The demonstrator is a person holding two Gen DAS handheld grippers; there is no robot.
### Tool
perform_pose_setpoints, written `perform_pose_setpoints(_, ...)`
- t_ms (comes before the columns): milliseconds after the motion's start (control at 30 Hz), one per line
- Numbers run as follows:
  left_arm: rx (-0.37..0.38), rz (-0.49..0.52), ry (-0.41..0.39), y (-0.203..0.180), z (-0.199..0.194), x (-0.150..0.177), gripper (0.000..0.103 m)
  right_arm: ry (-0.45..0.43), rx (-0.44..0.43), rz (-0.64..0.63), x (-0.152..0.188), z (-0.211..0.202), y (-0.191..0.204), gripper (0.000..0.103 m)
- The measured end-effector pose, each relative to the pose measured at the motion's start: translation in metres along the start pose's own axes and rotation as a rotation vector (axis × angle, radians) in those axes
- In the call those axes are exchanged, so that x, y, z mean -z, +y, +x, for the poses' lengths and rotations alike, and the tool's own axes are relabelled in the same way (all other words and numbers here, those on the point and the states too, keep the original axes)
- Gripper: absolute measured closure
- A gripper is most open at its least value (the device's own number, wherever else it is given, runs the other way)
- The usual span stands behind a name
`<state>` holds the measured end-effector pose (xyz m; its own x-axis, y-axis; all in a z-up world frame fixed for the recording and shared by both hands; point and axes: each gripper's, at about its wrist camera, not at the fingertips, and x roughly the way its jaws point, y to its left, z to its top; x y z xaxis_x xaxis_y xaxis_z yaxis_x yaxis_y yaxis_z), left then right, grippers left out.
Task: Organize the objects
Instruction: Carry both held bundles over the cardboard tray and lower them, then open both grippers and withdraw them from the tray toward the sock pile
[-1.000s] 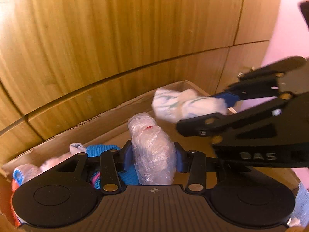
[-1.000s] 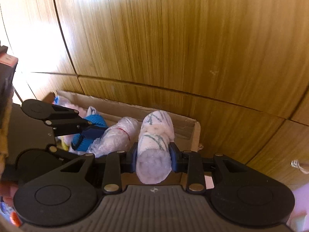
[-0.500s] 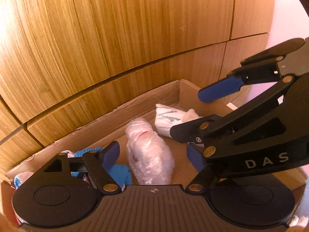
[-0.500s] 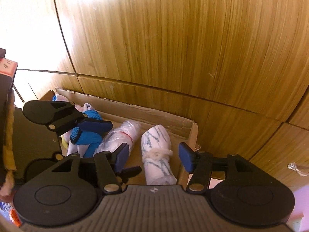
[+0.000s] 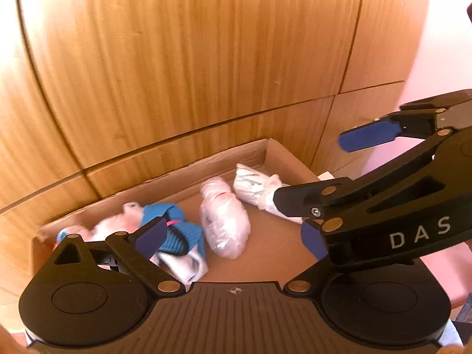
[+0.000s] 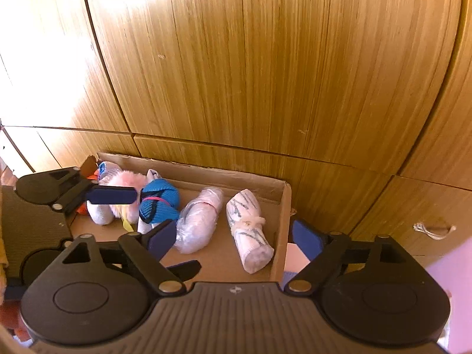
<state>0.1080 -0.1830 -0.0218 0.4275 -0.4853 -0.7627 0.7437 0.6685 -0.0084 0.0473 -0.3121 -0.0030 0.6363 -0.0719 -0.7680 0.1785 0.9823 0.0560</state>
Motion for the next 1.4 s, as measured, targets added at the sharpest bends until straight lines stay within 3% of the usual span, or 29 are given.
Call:
perform_pose_setpoints(133,-0.022,-0.033,0.01,-0.006,-0.017,-0.006,0.0,0.002,0.003,0.001,-0.001,-0.008,0.007,0.012)
perform_pose_setpoints(400,-0.068,-0.142,0.045,0.013,-0.059,0.011,0.0,-0.014,-0.012,-0.028,0.002,-0.03,0.03,0.007)
perform_pose_setpoints(900,-0.134,-0.198,-0.004,0.035,-0.129,0.06,0.0,-0.054,-0.034,-0.075,0.015,-0.078,0.074,0.001)
perform_pose_setpoints(1133,-0.142,-0.235,-0.045,0.043,-0.168,0.091,0.0,-0.082,-0.072,-0.053,0.049,-0.1,0.081,0.001)
perform_pose_setpoints(1400,-0.162,-0.261,-0.045,0.041,-0.174,0.146,0.0,-0.142,-0.127,-0.126,0.115,-0.128,0.11,0.001)
